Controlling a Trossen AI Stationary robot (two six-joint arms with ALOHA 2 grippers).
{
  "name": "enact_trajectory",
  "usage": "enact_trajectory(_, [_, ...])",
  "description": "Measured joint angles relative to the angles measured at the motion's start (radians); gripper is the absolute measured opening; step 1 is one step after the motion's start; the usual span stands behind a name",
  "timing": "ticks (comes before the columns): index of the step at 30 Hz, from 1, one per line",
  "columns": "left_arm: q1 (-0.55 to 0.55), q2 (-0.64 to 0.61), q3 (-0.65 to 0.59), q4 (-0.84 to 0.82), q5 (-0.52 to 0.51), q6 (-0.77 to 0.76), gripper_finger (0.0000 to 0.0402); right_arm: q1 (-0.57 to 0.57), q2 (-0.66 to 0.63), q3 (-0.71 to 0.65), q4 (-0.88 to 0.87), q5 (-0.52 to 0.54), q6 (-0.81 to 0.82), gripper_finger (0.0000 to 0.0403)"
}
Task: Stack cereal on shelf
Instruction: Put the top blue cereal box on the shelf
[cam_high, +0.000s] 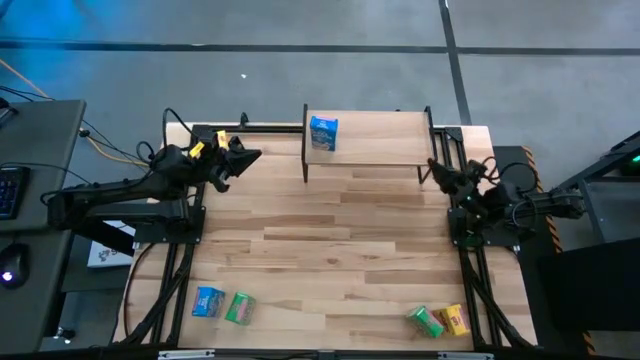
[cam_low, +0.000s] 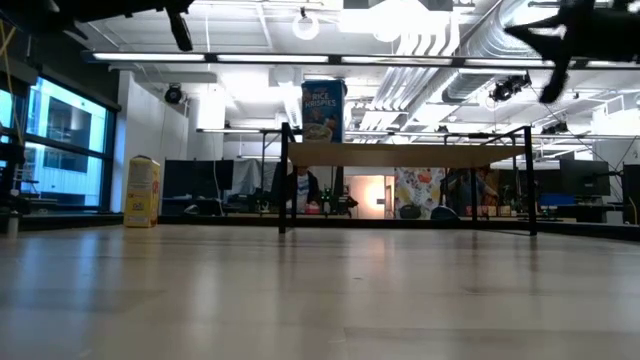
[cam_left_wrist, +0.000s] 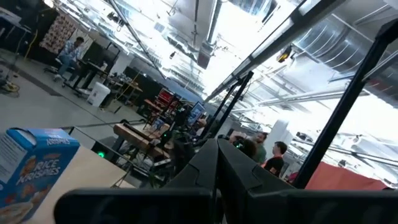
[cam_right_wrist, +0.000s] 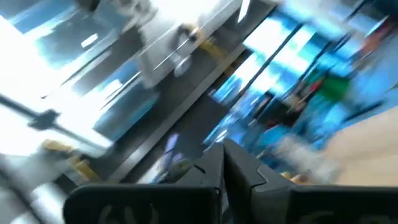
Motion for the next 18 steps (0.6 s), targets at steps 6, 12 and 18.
enact_trajectory(6, [0.001, 0.001, 0.0, -0.001, -0.058, 0.049, 0.0, -0.024, 0.409, 0.242, -0.046, -0.083, 0.084, 0.0])
enact_trajectory(12, [0.016, 0.0, 0.0, -0.001, -0.077, 0.053, 0.0, -0.026, 0.86, 0.591, -0.368, -0.03, 0.177, 0.0])
enact_trajectory(18, [0.017, 0.0, 0.0, -0.002, -0.077, 0.052, 0.0, -0.028, 1.209, 0.87, -0.554, -0.033, 0.428, 0.0])
